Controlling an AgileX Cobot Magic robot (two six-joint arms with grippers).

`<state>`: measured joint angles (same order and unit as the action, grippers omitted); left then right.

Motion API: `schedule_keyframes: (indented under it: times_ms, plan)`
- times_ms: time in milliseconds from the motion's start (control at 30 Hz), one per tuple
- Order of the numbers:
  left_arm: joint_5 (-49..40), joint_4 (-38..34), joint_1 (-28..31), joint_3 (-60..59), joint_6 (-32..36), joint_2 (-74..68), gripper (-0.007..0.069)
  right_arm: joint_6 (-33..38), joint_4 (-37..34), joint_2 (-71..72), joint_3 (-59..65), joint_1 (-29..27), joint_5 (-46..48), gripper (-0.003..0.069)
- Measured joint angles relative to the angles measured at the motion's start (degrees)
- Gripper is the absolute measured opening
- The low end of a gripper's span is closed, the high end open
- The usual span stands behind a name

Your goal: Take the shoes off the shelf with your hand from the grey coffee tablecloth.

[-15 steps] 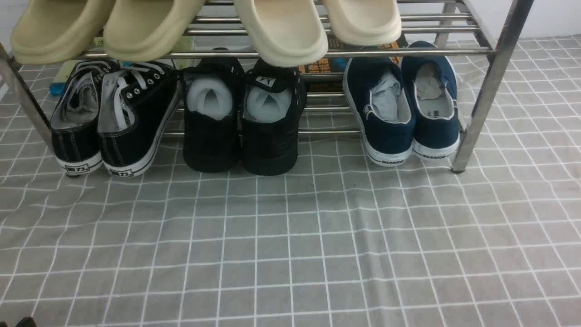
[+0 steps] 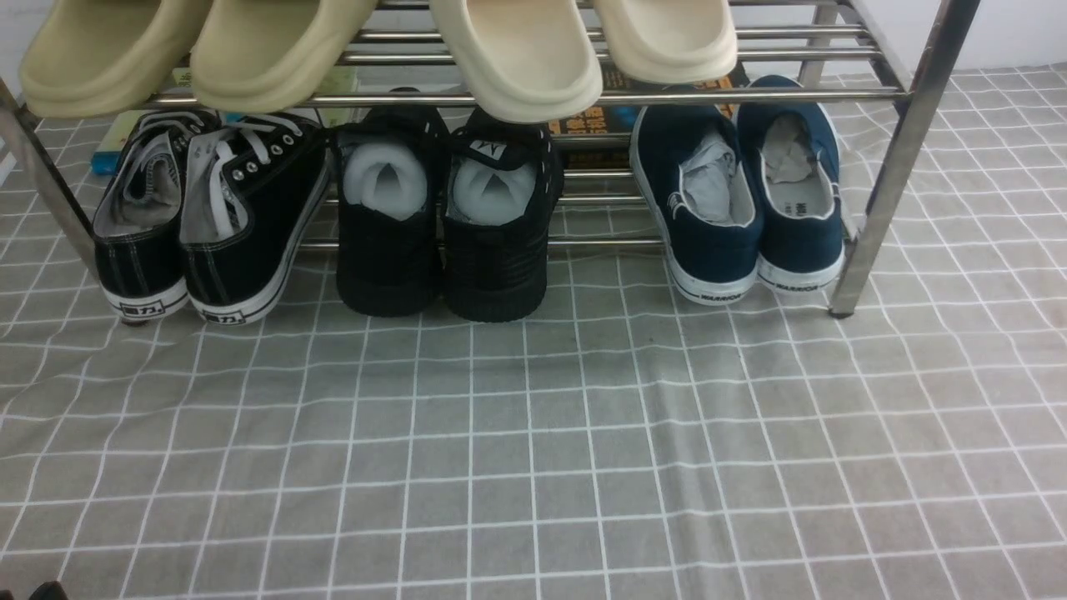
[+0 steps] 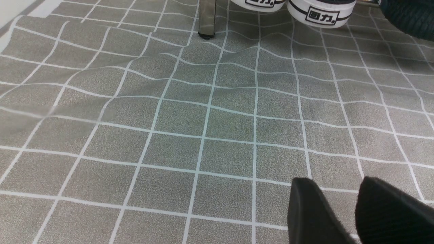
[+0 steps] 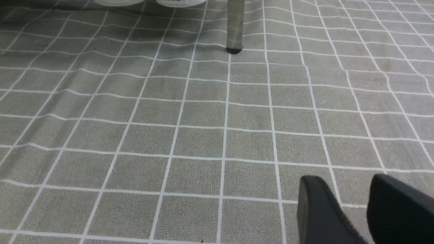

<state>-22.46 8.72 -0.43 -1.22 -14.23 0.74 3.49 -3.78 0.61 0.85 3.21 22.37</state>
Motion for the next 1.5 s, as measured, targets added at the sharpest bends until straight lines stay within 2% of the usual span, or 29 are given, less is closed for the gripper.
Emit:
schedule_keyframes:
  times_ms: [1100, 1200, 1233, 1267, 1333, 1500]
  plan:
    - [0.00, 0.00, 0.00, 0.00, 0.00, 0.00, 0.0239, -0.32, -0.23, 0.00, 0.00, 0.00, 0.00, 0.0239]
    - [0.00, 0.00, 0.00, 0.00, 0.00, 0.00, 0.0239, -2.44, -4.33, 0.00, 0.00, 0.00, -0.12, 0.0239]
    - [0.00, 0.00, 0.00, 0.00, 0.00, 0.00, 0.0239, -5.65, -10.10, 0.00, 0.00, 0.00, -0.05, 0.0239]
    - [0.00, 0.00, 0.00, 0.00, 0.00, 0.00, 0.0239, -6.56, -11.70, 0.00, 0.00, 0.00, 0.06, 0.0239]
    - [0.00, 0.00, 0.00, 0.00, 0.00, 0.00, 0.0239, -11.50, -21.36, 0.00, 0.06, 0.00, 0.66, 0.0239]
    - [0.00, 0.00, 0.00, 0.00, 0.00, 0.00, 0.0239, -13.71, -31.86, 0.00, 0.44, 0.00, 0.67, 0.0239]
